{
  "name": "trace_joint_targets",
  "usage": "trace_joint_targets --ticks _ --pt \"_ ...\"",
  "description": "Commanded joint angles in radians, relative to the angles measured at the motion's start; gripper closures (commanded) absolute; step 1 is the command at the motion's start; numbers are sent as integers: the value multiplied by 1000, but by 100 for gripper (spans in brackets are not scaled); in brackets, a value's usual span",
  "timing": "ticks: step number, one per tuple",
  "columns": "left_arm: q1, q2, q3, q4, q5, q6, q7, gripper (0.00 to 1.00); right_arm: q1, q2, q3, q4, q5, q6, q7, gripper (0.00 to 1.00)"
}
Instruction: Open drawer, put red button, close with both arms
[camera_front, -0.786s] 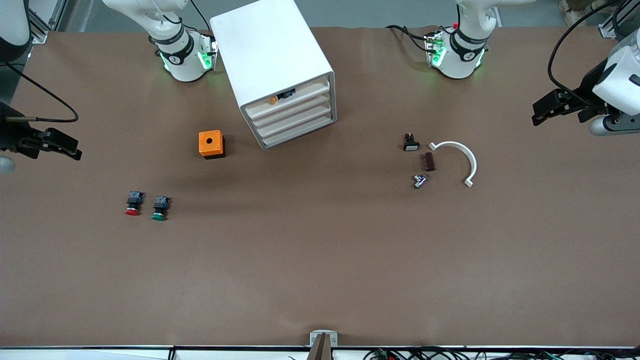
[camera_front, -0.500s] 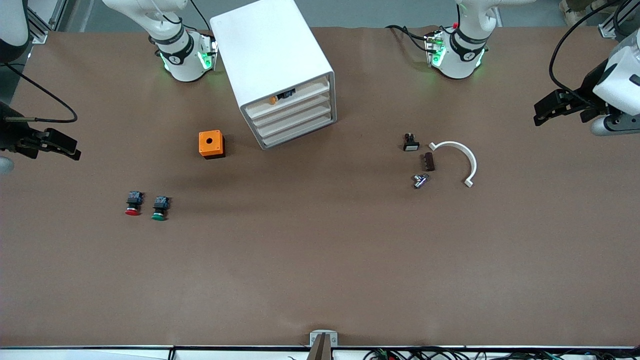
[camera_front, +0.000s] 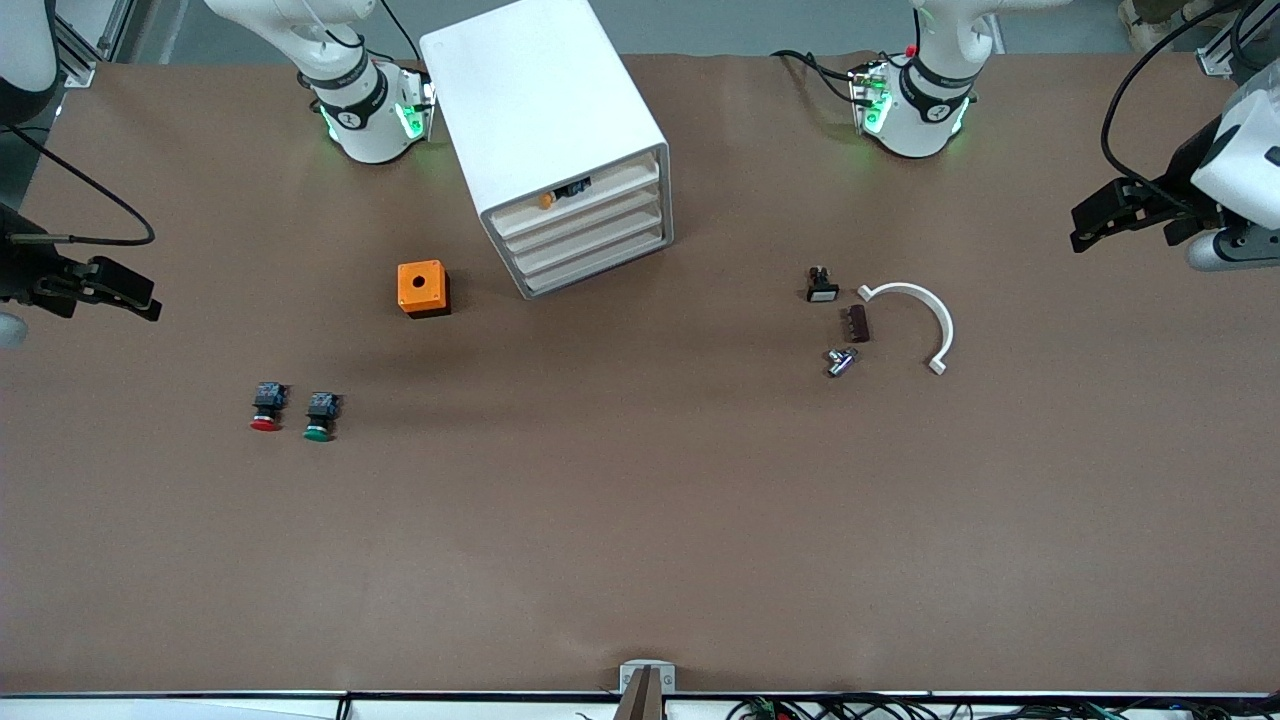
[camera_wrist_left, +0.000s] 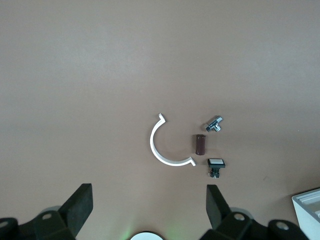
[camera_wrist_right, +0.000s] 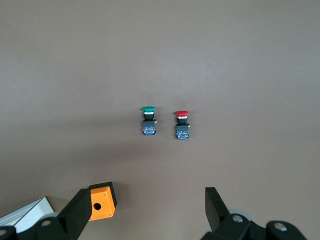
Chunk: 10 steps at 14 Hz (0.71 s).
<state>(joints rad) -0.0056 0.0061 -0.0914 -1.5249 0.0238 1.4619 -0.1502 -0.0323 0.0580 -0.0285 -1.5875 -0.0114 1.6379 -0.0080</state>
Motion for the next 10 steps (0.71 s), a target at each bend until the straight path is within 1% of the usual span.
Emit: trace_joint_targets --ticks 1,3,4,7,9,10 --pt "0 67 -8 37 18 -11 11 0 -26 20 7 -3 -5 6 2 0" --pt "-5 129 -10 66 13 -5 6 0 -41 48 9 -31 -33 34 0 0" --pt "-8 161 -10 86 12 -3 -5 0 -46 49 7 -79 -44 81 0 0" --pt "-40 251 -10 109 7 27 -38 0 -93 52 9 -245 -44 274 -38 0" --pt "-71 305 -10 109 5 61 -147 0 -112 77 9 -323 -44 389 -78 0" --pt "-97 333 -10 109 5 78 -205 0 -119 107 9 -350 -44 439 -81 0"
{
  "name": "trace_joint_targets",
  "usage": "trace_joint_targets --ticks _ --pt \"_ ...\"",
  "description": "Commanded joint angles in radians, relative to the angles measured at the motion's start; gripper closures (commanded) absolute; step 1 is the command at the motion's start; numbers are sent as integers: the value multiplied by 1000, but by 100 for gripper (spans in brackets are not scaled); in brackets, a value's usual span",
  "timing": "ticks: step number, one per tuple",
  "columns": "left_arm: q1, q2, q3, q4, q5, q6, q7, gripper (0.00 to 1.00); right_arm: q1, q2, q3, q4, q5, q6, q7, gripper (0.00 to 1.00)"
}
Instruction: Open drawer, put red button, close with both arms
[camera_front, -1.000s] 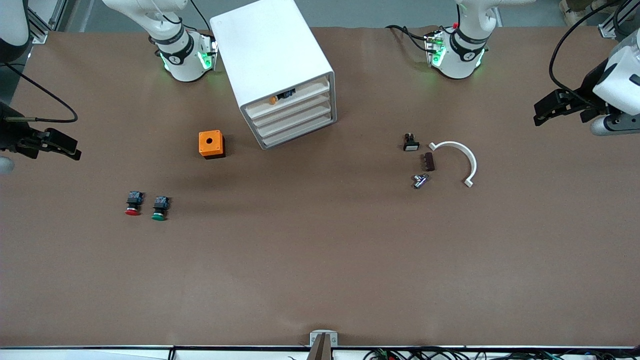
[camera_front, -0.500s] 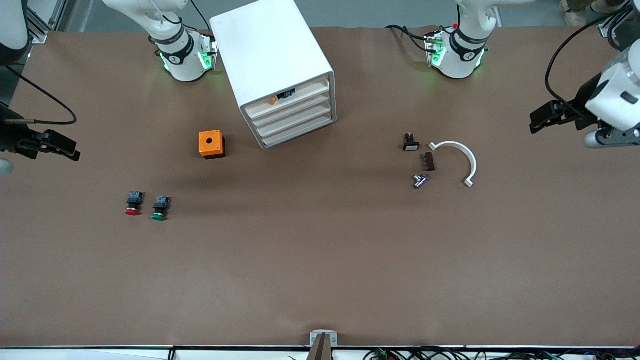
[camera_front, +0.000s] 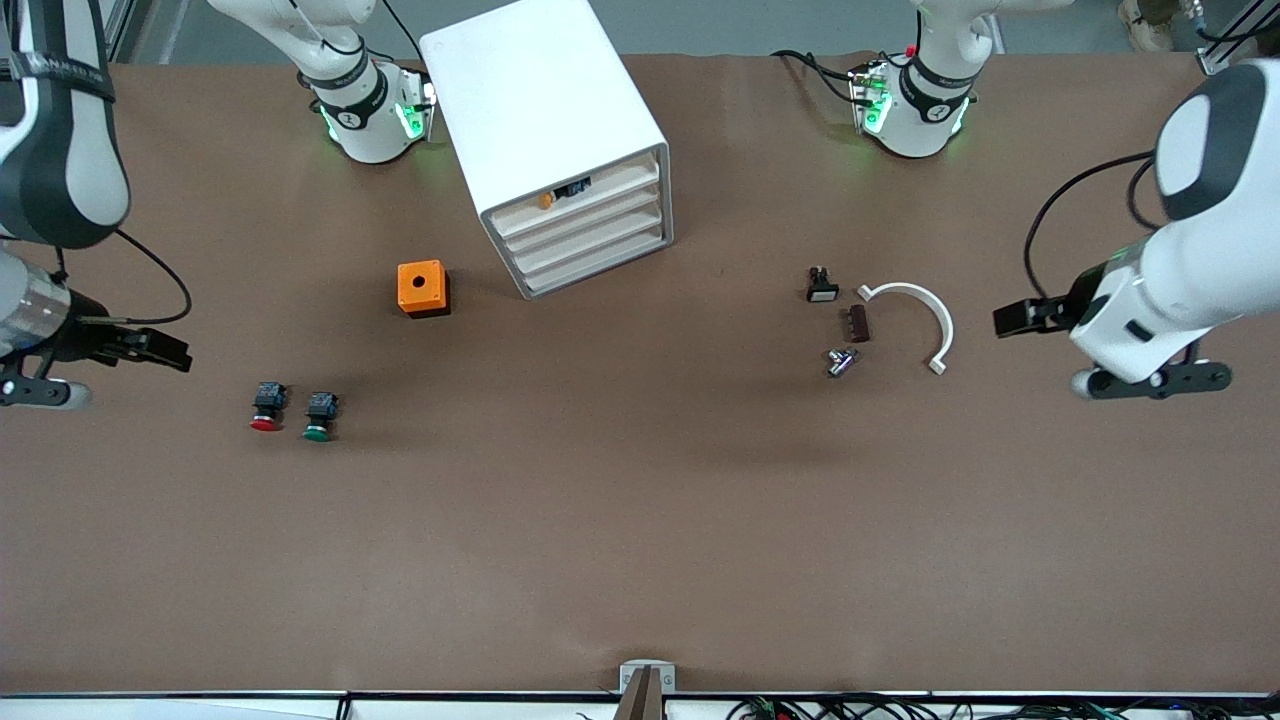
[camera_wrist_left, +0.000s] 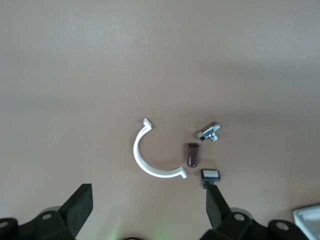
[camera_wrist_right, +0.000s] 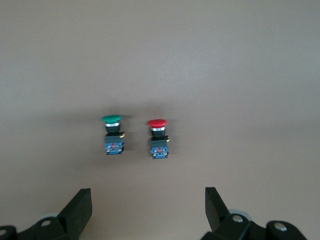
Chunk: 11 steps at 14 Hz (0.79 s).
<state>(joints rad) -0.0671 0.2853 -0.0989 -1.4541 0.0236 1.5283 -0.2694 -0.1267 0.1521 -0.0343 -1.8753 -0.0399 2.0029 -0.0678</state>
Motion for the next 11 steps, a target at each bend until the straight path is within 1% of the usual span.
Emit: trace_joint_targets --ticks 1,4,8,10,11 --pt "-55 78 -2 40 6 27 -144 0 -33 47 14 -74 -15 121 -21 0" --pt "-117 143 -4 40 -1 59 -325 0 -44 153 14 -80 -15 204 -21 0" --pt "-180 227 -2 40 -88 61 -627 0 -70 275 14 -79 -15 324 -21 0" --pt "-232 282 -2 69 -105 61 -822 0 -76 306 14 -80 -15 347 -21 0" --pt "-259 311 -2 81 -108 61 -963 0 -73 319 14 -82 -15 349 -20 0"
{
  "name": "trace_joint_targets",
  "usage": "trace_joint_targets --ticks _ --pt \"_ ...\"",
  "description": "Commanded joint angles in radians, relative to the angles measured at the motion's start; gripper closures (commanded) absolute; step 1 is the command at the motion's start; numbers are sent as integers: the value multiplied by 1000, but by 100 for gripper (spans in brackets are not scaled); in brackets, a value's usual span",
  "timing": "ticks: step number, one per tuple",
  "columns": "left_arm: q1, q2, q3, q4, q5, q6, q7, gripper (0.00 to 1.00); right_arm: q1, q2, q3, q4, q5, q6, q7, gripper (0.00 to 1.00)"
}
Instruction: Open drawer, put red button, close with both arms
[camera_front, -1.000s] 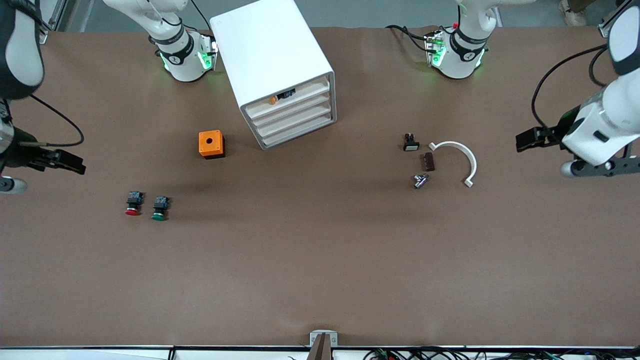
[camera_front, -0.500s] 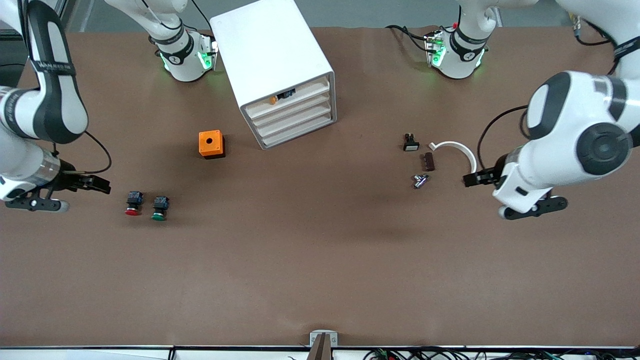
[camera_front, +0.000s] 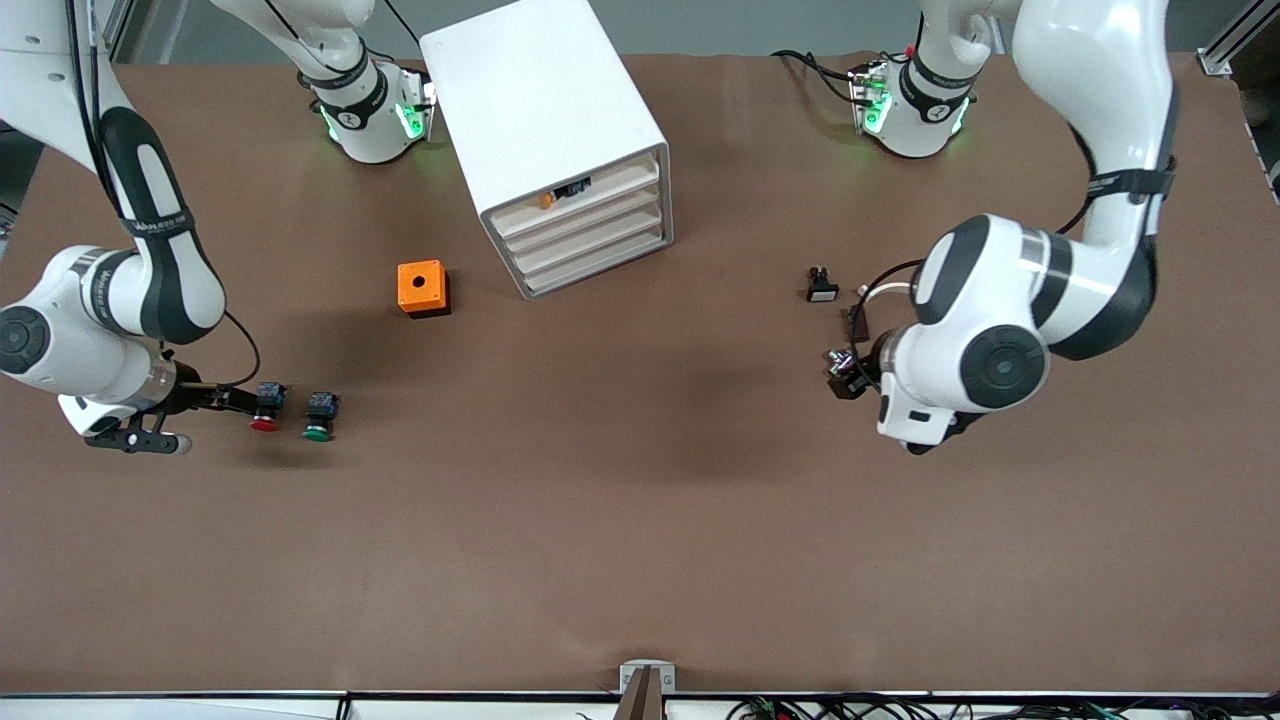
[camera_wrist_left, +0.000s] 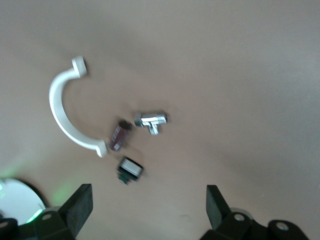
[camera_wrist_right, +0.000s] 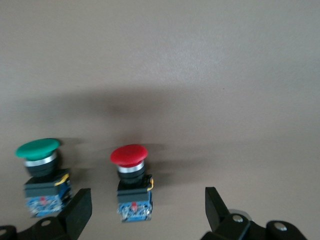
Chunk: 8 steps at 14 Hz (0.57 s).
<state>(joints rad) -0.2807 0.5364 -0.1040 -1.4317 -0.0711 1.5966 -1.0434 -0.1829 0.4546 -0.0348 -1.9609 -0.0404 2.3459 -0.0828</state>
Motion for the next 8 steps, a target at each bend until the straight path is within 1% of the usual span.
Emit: trace_joint_targets --ticks 1,3,8 --pt "-72 88 1 69 -25 -7 -305 0 -12 18 15 -9 -15 9 -5 0" --pt "-103 131 3 85 -122 5 -459 0 -10 27 15 -27 -13 24 -3 0" --pt "-158 201 3 83 -347 26 -737 0 -7 53 18 -44 -13 32 -5 0"
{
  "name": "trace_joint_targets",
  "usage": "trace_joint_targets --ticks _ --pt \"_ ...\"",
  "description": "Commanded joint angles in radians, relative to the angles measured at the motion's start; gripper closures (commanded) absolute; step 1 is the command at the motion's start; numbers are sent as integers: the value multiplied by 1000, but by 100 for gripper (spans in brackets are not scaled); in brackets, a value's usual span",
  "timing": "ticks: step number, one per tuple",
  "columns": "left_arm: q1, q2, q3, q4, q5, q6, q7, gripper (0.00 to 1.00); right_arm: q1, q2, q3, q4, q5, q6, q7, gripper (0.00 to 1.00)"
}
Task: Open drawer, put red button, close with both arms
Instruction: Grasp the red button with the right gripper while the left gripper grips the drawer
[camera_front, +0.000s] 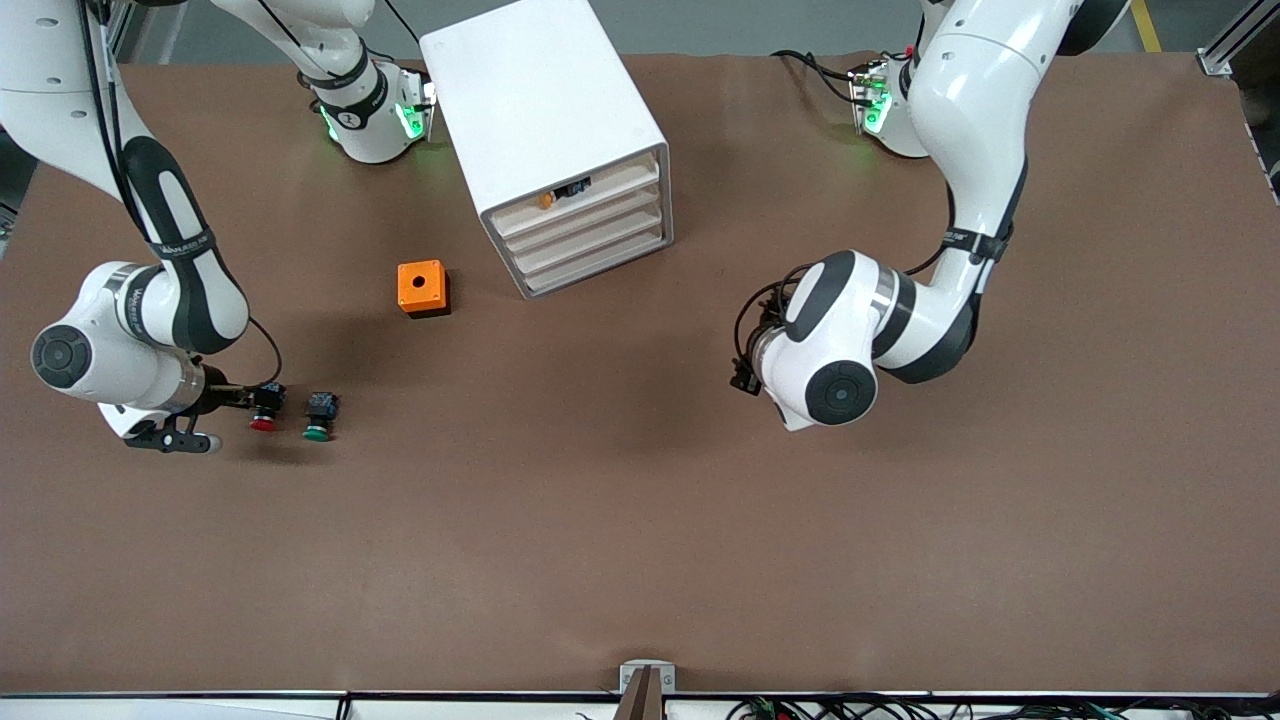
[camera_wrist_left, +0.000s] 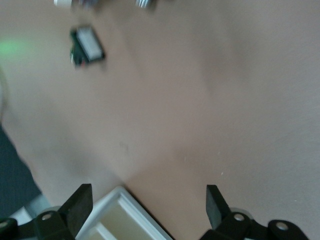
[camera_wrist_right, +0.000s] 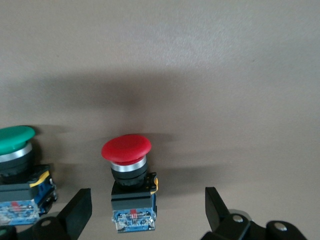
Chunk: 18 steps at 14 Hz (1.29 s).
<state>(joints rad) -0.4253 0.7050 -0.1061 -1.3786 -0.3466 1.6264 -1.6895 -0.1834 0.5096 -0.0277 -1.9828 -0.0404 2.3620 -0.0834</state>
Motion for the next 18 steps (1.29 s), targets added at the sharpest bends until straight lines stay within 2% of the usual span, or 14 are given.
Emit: trace_joint_targets --ticks 1,7,8,9,10,11,15,16,18 --pt "-20 45 5 27 -147 -5 -129 0 -5 -2 11 -30 -13 16 -4 0" --pt "-43 116 6 23 -535 -5 -378 0 2 15 12 -31 -12 14 -4 0" --pt "-46 119 5 23 -563 -5 -406 0 2 15 12 -31 -12 13 -4 9" --pt "-50 122 5 21 -593 -7 -444 0 2 15 12 -31 -12 13 -4 23" --pt "-52 126 6 20 -612 -8 -491 4 2 18 14 -30 -10 13 -2 36" --pt "-53 132 5 20 -623 -13 -524 20 4 20 14 -30 -4 7 -1 46" --pt "-102 146 3 19 -650 -33 -610 36 5 10 15 -25 -4 -29 -2 80" --pt "-125 146 5 20 -663 -39 -634 41 6 6 17 -21 -4 -50 -1 85" --pt "-132 151 5 20 -670 -75 -648 43 13 -32 20 -17 -4 -102 1 87"
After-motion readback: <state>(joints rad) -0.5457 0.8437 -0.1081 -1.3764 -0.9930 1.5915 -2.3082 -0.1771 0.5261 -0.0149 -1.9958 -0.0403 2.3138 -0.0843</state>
